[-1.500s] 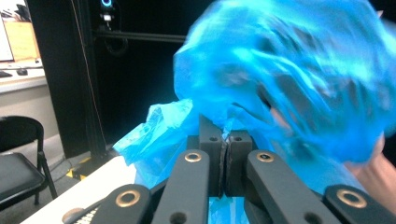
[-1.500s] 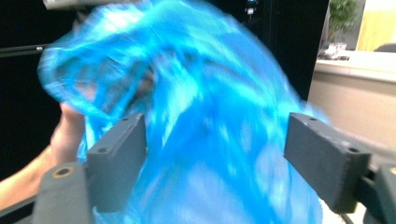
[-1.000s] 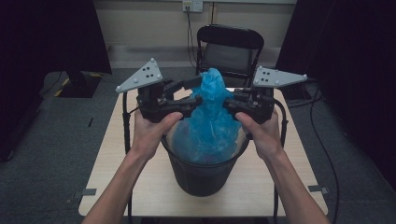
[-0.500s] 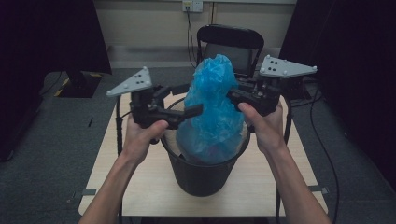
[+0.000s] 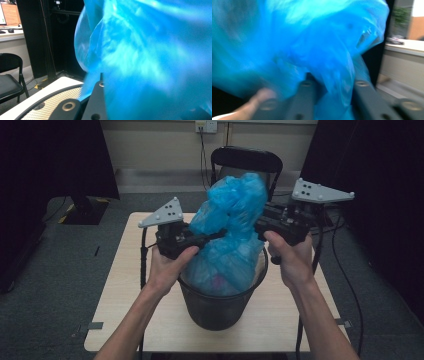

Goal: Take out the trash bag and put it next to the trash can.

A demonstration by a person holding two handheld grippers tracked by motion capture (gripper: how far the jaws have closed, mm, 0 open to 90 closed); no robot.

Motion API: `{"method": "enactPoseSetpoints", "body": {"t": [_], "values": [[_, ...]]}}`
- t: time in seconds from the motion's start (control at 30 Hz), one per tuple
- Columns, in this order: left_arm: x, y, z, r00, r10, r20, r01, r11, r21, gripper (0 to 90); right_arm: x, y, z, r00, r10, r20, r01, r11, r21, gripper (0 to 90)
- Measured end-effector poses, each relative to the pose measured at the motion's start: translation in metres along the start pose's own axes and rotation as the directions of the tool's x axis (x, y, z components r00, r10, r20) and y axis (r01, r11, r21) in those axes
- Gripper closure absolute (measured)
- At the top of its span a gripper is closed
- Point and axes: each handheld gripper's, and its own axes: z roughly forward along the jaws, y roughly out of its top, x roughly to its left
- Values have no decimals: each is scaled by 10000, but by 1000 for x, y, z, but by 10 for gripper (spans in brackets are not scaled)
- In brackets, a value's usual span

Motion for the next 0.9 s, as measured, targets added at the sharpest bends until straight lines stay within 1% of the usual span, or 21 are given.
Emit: {"method": "enactPoseSetpoints", "body": {"t": [0.03, 0.07, 0.13, 0.17, 0.2, 0.23, 0.3, 0.33, 0.4, 0.43, 0.47, 0.5, 0.57, 0.63, 0.67, 0.7, 0.73, 0.8, 0.83, 0.87, 0.9], "values": [[3, 6, -6, 9999, -43, -92, 42, 9999, -108, 899, -6, -6, -3, 9997, 220, -80, -215, 9982, 568, 432], [3, 9, -7, 9999, -71, -86, 70, 9999, -152, 899, -8, -11, -3, 9996, 277, -63, -271, 9967, 759, 330], [4, 15, -8, 9999, -27, -134, 24, 9997, -251, 899, -10, -20, 0, 9986, 438, -303, -406, 9942, 998, 218], [4, 15, -8, 9999, -27, -134, 24, 9997, -251, 899, -10, -20, 0, 9986, 438, -303, -406, 9942, 998, 218], [3, 21, -6, 10000, -99, -1, 99, 9994, -343, 899, -11, -29, 6, 9972, 495, -567, -426, 9921, 1179, 170], [2, 23, -3, 10000, -67, 27, 68, 9995, -319, 899, -11, -32, 10, 9965, 501, -673, -415, 9914, 1244, 162], [1, 25, 0, 10000, -10, 43, 11, 9995, -302, 898, -9, -37, 19, 9958, 494, -767, -395, 9912, 1263, 157], [-2, 27, 6, 9995, -138, 283, 149, 9991, -406, 899, -8, -38, 23, 9953, 489, -833, -379, 9908, 1296, 155], [-3, 29, 8, 9994, -103, 318, 118, 9988, -482, 899, -7, -39, 28, 9948, 485, -896, -359, 9899, 1372, 155], [-4, 29, 11, 9985, -199, 508, 227, 9982, -554, 899, -4, -41, 37, 9970, 321, -708, -200, 9862, 1643, 155], [-7, 31, 17, 9955, -299, 904, 355, 9975, -612, 899, -4, -42, 41, 9974, 220, -689, -103, 9860, 1667, 154], [-9, 31, 20, 9938, -335, 1063, 398, 9976, -574, 900, -5, -42, 44, 9969, 256, -745, -129, 9859, 1669, 154], [-10, 31, 22, 9933, -268, 1127, 322, 9984, -468, 899, -7, -43, 46, 9965, 292, -777, -160, 9860, 1660, 161], [-9, 30, 23, 9922, -346, 1199, 400, 9983, -425, 898, -12, -43, 48, 9928, 205, -1178, -15, 9872, 1593, 436], [-8, 29, 21, 9915, -358, 1252, 409, 9984, -385, 895, -13, -43, 48, 9923, 190, -1225, 1, 9880, 1545, 541], [-7, 28, 20, 9928, -355, 1143, 394, 9987, -319, 868, -14, -44, 47, 9916, 232, -1271, -31, 9877, 1561, 652], [-6, 27, 19, 9956, -346, 871, 367, 9991, -228, 786, -14, -44, 47, 9915, 221, -1282, -12, 9871, 1604, 730], [-4, 24, 15, 9990, -336, 284, 336, 9994, 13, 582, -14, -44, 47, 9933, 188, -1138, 16, 9843, 1766, 813], [-3, 23, 13, 9994, -350, 39, 350, 9992, 173, 473, -15, -43, 47, 9943, 187, -1046, 3, 9838, 1792, 828], [-1, 22, 10, 9993, -202, -328, 211, 9994, 263, 380, -16, -41, 46, 9958, 206, -890, -44, 9840, 1782, 838], [-1, 22, 10, 9993, -202, -328, 211, 9994, 263, 318, -16, -41, 46, 9958, 206, -890, -44, 9840, 1782, 838]]}}
